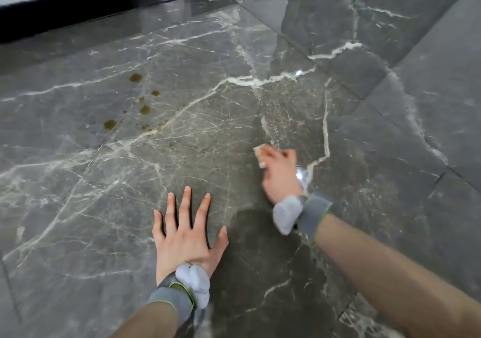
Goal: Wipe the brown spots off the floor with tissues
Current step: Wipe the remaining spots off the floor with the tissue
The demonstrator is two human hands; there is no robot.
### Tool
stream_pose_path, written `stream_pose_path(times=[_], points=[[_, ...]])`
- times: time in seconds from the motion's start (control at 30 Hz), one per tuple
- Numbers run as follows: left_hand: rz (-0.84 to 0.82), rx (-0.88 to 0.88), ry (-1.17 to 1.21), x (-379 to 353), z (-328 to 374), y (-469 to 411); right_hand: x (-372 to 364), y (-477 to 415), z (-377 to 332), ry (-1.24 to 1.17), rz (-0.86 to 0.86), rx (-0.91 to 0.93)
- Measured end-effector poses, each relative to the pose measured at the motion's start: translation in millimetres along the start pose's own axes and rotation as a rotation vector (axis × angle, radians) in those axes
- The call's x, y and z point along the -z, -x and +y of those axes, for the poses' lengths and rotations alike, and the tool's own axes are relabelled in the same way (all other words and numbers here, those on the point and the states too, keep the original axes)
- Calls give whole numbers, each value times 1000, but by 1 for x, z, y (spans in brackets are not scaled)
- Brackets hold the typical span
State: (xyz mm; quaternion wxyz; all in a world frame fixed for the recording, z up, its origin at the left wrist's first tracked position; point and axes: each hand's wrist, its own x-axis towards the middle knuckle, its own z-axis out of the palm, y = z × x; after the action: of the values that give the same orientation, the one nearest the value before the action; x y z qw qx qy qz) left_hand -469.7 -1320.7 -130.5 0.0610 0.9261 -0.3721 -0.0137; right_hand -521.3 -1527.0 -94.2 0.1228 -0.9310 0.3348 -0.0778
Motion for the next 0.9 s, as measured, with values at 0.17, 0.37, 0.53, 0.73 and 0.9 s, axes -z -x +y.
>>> stream_pose_path(times=[0.17, 0.37, 0.53, 0.73, 0.9], points=[[12, 3, 26, 2, 0, 0, -10, 26, -36, -97, -157, 321], [38, 4, 34, 2, 0, -3, 23, 32, 90, -17, 213, -283], [39, 7, 28, 0, -1, -2, 32, 15, 108, -54, 260, -659], [36, -4, 40, -2, -2, -1, -4, -22, -31, -121, 8, -41], [26, -37, 77, -2, -4, -2, -25, -14, -110, -238, -228, 519]])
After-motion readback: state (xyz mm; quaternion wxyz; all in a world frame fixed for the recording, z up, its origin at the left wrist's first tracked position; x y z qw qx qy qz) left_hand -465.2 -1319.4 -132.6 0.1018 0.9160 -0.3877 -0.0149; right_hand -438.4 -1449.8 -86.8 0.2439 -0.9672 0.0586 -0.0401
